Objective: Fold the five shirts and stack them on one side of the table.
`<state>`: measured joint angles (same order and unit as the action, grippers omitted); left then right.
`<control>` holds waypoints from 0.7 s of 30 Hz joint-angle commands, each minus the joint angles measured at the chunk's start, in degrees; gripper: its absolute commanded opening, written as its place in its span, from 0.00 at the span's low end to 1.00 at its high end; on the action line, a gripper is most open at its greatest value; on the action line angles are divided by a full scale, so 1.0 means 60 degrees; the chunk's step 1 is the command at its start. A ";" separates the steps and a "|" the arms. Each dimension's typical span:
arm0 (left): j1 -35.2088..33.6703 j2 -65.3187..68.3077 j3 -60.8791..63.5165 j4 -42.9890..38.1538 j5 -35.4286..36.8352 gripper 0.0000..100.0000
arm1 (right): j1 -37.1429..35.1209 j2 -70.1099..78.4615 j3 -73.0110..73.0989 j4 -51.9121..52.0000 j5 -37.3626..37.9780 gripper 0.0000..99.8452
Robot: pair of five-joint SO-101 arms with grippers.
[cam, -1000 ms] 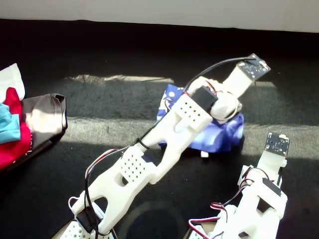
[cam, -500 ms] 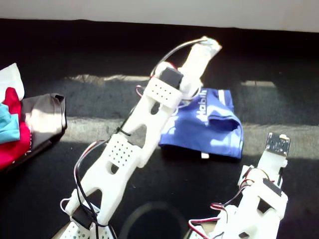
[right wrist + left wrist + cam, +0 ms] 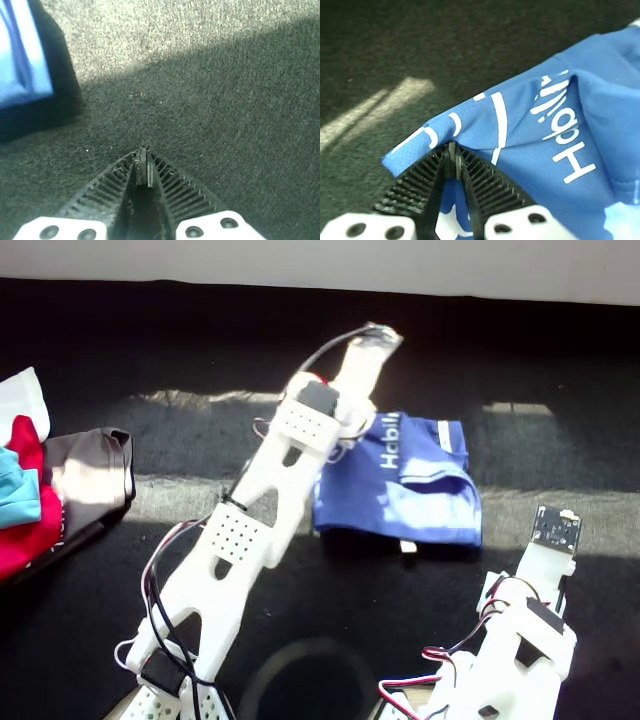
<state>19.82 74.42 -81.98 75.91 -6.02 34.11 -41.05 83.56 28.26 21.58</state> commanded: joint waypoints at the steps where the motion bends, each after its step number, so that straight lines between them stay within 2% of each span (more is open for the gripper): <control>1: -0.0403 -0.0198 -0.0081 -0.0117 0.0000 0.01 | 0.0227 0.0022 0.0022 -0.0168 -0.0088 0.01; 11: 0.0344 -0.0930 -0.0081 0.0117 0.0000 0.01 | 0.0300 -0.0037 -0.0007 -0.0154 -0.0088 0.01; 14: 0.0535 -0.1604 -0.0081 0.1201 0.0000 0.01 | 0.0315 0.0022 -0.0476 0.0242 -0.0161 0.01; 18: 0.0579 -0.2718 -0.0081 0.3223 0.0000 0.01 | 0.0198 0.0051 -0.2982 0.2601 -0.1158 0.01; 21: 0.0593 -0.3260 0.0007 0.4220 0.0044 0.01 | -0.0344 0.0051 -0.5062 0.3963 -0.1421 0.01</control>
<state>22.73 61.05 -81.98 96.04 -6.20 34.46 -40.53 66.42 44.88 14.81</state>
